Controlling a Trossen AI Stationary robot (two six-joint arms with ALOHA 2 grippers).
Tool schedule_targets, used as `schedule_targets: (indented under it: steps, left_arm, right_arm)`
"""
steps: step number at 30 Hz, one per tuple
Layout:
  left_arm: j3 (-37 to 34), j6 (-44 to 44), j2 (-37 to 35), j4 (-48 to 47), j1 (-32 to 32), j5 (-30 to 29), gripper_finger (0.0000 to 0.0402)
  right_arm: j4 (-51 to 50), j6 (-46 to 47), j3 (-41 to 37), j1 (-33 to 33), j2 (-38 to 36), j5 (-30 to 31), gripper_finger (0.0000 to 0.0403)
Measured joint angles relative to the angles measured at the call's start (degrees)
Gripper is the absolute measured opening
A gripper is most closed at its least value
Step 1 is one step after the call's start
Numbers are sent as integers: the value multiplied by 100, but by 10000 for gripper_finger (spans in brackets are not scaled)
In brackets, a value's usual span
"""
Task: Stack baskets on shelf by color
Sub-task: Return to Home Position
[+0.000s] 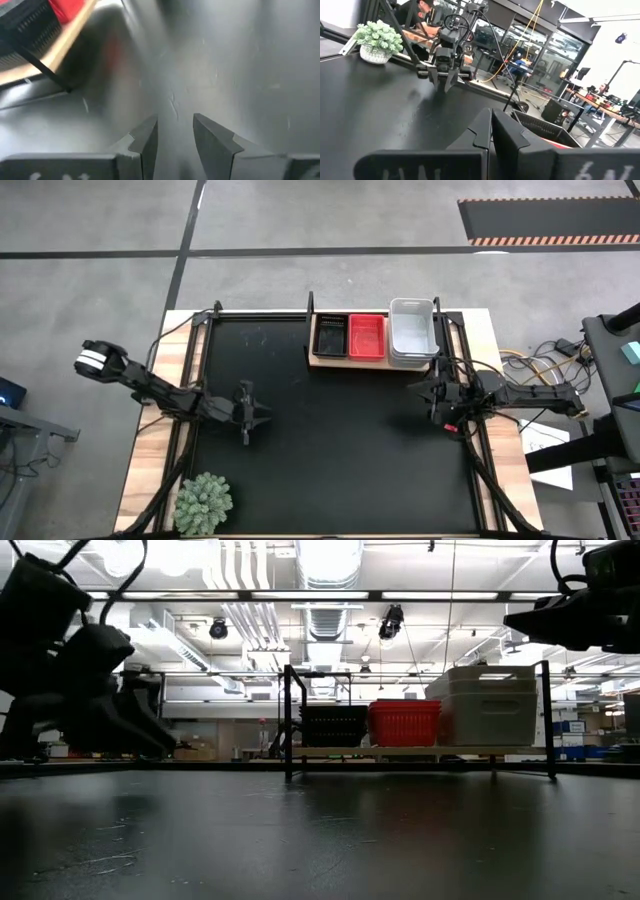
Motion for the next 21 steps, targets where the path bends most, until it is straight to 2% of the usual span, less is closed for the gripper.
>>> schedule_targets:
  steps: [13,21]
  left_arm:
    - [21,-4,954,107,-4,-13,109]
    - [35,-4,1049,68,-4,-11,109]
  right_arm:
    - [5,0,0,-9,199,0,9]
    - [7,0,0,-9,203,0,9]
